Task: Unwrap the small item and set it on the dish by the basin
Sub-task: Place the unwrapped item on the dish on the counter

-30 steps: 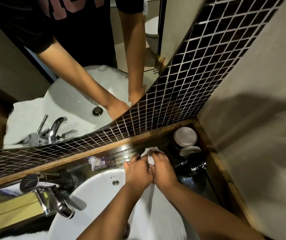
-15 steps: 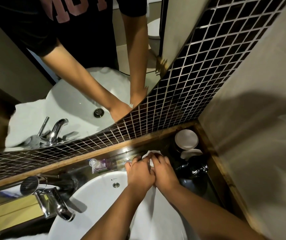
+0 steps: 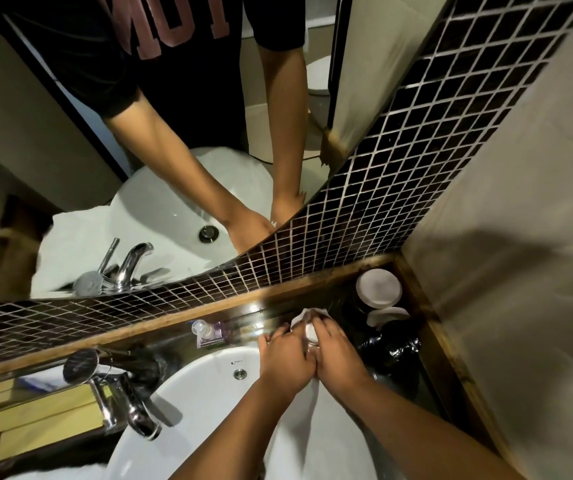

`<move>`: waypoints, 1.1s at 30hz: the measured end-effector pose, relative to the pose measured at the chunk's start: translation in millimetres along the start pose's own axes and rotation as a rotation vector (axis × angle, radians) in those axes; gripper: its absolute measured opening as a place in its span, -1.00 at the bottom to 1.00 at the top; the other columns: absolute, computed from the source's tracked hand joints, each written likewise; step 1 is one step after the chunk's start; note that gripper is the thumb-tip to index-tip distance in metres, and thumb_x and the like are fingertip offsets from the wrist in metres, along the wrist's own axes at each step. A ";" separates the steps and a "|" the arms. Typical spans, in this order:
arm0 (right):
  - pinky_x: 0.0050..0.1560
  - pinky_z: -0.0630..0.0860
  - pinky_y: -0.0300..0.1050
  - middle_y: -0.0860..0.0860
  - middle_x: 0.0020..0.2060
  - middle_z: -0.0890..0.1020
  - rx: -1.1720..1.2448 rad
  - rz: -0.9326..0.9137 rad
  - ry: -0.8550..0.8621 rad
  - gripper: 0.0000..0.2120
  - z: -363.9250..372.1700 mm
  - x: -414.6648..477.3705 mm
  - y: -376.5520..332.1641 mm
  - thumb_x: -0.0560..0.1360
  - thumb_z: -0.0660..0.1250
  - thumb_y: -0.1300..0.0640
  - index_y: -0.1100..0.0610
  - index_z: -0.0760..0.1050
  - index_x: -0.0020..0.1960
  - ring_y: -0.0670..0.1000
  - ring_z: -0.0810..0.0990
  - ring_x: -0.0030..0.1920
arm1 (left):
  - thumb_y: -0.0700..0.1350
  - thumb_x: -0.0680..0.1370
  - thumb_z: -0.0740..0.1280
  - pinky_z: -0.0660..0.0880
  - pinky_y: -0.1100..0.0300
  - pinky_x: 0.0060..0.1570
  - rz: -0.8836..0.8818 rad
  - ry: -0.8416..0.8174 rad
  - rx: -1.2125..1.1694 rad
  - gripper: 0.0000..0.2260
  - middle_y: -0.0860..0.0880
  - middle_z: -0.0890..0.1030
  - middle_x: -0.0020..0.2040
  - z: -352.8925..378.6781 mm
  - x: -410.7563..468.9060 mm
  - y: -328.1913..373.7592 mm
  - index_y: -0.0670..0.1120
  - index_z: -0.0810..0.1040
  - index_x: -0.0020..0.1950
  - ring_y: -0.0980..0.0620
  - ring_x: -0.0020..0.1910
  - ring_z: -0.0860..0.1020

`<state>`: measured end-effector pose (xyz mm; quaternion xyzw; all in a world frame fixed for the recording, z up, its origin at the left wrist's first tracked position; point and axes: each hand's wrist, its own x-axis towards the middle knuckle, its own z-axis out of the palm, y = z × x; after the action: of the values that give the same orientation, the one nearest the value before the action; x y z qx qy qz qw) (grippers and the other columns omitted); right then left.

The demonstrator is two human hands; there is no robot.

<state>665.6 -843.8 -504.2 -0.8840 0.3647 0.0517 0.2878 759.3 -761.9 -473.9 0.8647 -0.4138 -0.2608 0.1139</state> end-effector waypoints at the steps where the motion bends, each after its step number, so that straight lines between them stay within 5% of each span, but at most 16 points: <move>1: 0.40 0.34 -0.09 0.04 0.51 0.28 0.017 0.009 0.001 -0.30 -1.7 -2.5 -0.6 0.55 0.36 0.06 -0.02 0.06 0.56 0.05 0.29 0.47 | 0.03 0.53 0.25 0.14 -0.03 0.31 -0.005 -0.004 -0.006 -0.48 0.03 0.57 0.31 -1.0 -1.3 -0.7 0.06 0.33 0.50 0.00 0.46 0.30; 12: 0.41 0.33 -0.06 0.02 0.43 0.44 0.126 0.146 0.118 -0.23 -2.8 -17.6 7.2 0.44 0.53 0.13 0.05 0.21 0.54 0.05 0.35 0.45 | -0.01 0.47 0.28 0.17 0.06 0.19 -0.018 0.073 -0.060 -0.48 0.07 0.60 0.26 -1.7 -8.5 -9.5 0.13 0.37 0.44 0.03 0.33 0.44; 22: 0.26 0.51 -0.06 -0.02 0.47 0.31 0.088 0.167 0.099 -0.36 5.5 -14.2 7.3 0.50 0.44 0.15 0.02 0.25 0.49 0.08 0.50 0.32 | 0.02 0.40 0.32 0.10 0.13 0.04 -0.069 0.082 -0.133 -0.47 0.12 0.60 0.20 10.5 -2.1 -7.9 0.18 0.42 0.39 0.09 0.24 0.48; 33: 0.43 0.31 -0.02 0.08 0.51 0.31 -0.223 0.181 0.048 -0.22 0.0 -5.3 5.6 0.50 0.38 -0.16 0.10 0.11 0.56 0.12 0.19 0.52 | 0.27 0.44 0.28 0.15 0.01 0.34 -0.009 0.061 0.121 -0.29 0.03 0.33 0.50 9.2 7.7 -11.5 0.03 0.26 0.54 -0.01 0.40 0.38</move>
<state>658.0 -843.7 -505.2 -0.8750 0.4417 0.0965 0.1732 765.8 -760.4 -489.0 0.8795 -0.4211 -0.2093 0.0727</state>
